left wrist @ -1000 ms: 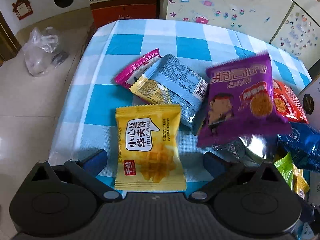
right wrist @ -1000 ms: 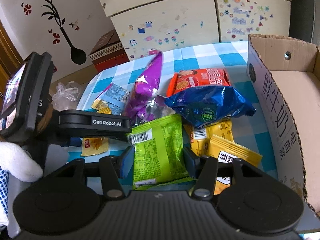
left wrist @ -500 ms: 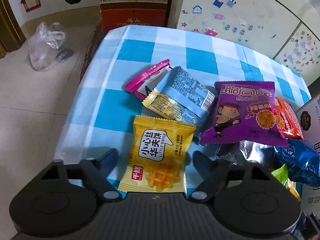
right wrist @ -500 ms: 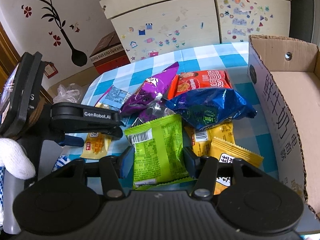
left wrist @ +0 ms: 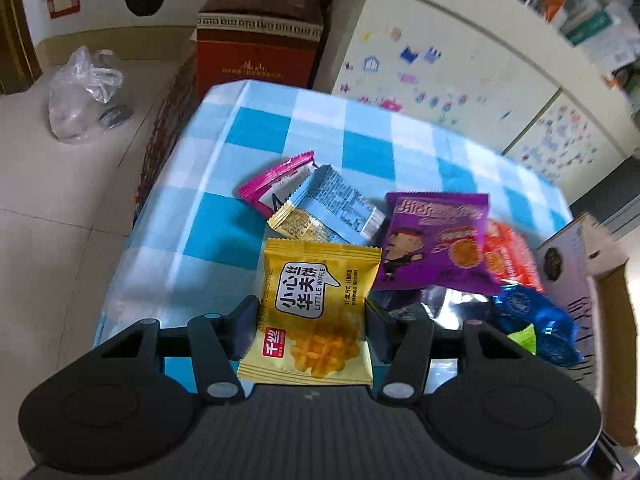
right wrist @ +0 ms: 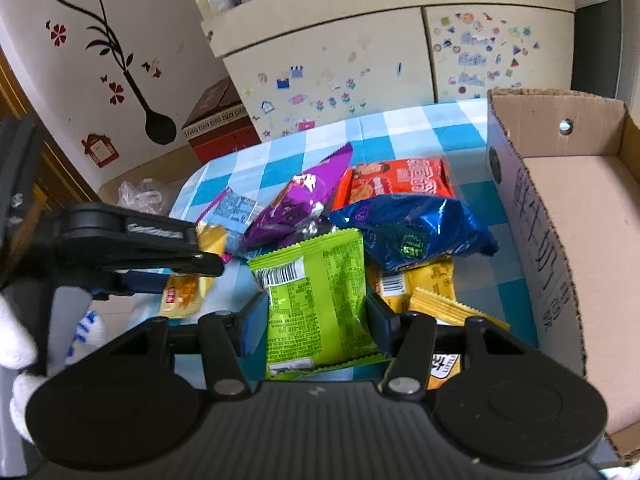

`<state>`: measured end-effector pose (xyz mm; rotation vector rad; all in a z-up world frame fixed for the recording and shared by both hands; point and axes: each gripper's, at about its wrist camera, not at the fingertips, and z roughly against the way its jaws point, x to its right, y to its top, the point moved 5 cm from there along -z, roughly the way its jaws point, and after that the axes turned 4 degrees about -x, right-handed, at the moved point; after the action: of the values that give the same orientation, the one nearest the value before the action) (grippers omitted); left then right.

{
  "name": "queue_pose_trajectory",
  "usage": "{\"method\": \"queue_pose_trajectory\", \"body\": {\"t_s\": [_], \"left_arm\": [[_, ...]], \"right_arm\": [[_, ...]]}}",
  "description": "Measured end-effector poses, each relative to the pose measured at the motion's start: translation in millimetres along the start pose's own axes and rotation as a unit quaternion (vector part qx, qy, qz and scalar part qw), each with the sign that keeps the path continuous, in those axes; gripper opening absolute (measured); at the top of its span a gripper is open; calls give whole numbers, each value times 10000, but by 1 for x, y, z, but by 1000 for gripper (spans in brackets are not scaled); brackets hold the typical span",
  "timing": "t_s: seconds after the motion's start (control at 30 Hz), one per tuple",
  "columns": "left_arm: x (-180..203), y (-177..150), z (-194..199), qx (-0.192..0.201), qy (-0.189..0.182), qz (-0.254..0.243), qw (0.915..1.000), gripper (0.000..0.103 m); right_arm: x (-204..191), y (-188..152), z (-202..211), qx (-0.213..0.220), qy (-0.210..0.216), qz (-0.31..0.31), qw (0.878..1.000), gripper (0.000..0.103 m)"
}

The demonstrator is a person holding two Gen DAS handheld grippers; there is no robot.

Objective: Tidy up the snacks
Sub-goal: 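Lift the green packet with the right gripper while the left gripper lifts the yellow waffle packet, then carry both packets into the cardboard box and open both grippers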

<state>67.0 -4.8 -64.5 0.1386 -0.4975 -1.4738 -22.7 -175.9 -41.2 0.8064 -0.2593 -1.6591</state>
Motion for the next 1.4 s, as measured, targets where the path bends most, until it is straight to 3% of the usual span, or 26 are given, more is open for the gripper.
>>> {"method": "queue_pose_trajectory", "body": {"t_s": [0.1, 0.3, 0.57, 1.03, 1.27, 1.4], "left_arm": [[1, -8, 13, 104, -208, 81, 9997, 61], [1, -23, 43, 519, -362, 68, 9980, 61], [5, -54, 60, 743, -480, -1, 9961, 61], [71, -95, 81, 826, -949, -460, 9910, 61], [113, -102, 91, 839, -1254, -647, 9864, 61], [140, -103, 95, 839, -1430, -788, 9830, 61]], "right_arm": [[0, 2, 11, 85, 50, 20, 9999, 54], [0, 4, 35, 231, 198, 70, 9995, 54], [14, 3, 70, 439, 251, -26, 9987, 54], [95, 3, 145, 1093, -54, -839, 9904, 54], [125, 7, 164, 1315, -60, -1243, 9835, 54], [144, 5, 165, 1331, -282, -1450, 9800, 54]]}}
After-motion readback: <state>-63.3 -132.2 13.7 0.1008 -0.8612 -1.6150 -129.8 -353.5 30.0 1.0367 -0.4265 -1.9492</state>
